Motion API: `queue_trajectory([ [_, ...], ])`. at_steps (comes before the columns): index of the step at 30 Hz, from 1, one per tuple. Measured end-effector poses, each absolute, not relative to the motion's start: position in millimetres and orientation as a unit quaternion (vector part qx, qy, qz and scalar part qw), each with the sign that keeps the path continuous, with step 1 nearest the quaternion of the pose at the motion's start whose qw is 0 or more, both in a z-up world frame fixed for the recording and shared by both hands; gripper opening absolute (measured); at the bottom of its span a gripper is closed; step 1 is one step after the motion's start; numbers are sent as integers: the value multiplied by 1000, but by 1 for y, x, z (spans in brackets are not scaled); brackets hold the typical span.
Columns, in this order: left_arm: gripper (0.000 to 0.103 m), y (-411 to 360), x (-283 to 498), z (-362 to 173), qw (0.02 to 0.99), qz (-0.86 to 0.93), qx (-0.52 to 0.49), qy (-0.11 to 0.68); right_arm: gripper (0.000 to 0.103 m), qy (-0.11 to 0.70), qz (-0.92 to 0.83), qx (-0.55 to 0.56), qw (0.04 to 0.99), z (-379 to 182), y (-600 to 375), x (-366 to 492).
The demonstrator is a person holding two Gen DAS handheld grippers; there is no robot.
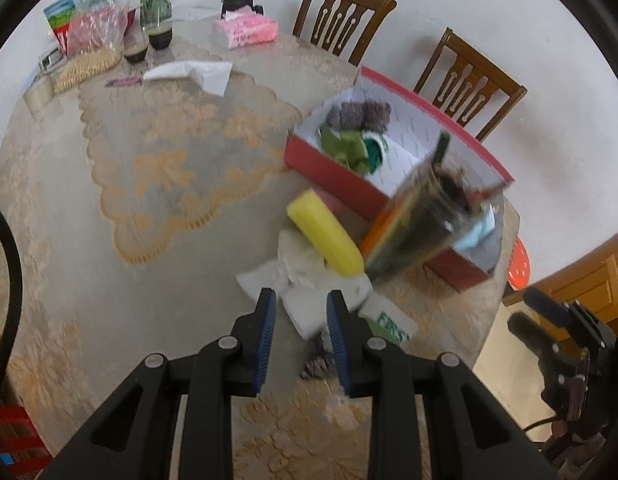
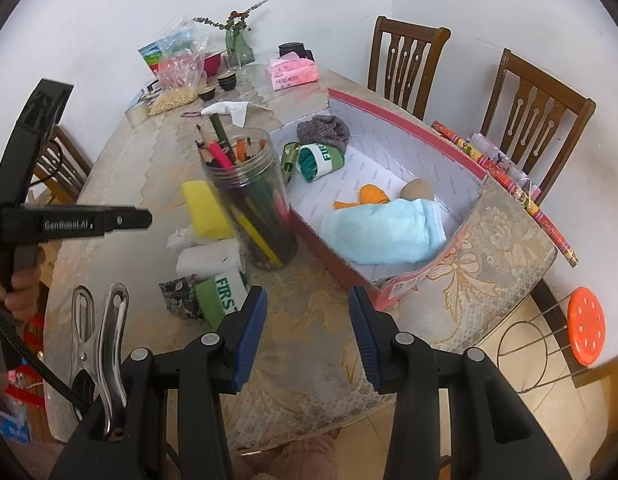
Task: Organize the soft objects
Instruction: 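Move both grippers back toward the remaining items on the table, then grasp the dark patterned item with the left gripper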
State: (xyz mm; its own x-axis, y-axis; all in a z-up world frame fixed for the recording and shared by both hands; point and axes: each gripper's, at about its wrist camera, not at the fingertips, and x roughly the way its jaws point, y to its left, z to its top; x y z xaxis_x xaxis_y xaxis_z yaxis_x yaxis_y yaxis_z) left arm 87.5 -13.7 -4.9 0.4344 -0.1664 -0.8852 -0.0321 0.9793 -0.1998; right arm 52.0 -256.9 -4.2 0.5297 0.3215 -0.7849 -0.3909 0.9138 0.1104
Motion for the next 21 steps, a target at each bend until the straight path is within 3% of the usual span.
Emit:
queue_trajectory([
  [11, 28, -31, 66, -27, 818, -67, -109, 561, 44, 449, 208, -43, 868, -11, -251, 49],
  [14, 36, -36, 64, -32, 815, -74, -111, 565, 44, 452, 209, -45, 866, -12, -249, 49],
  [21, 37, -46, 66, -45, 808, -83, -109, 573, 44, 457, 206, -45, 864, -15, -250, 49],
])
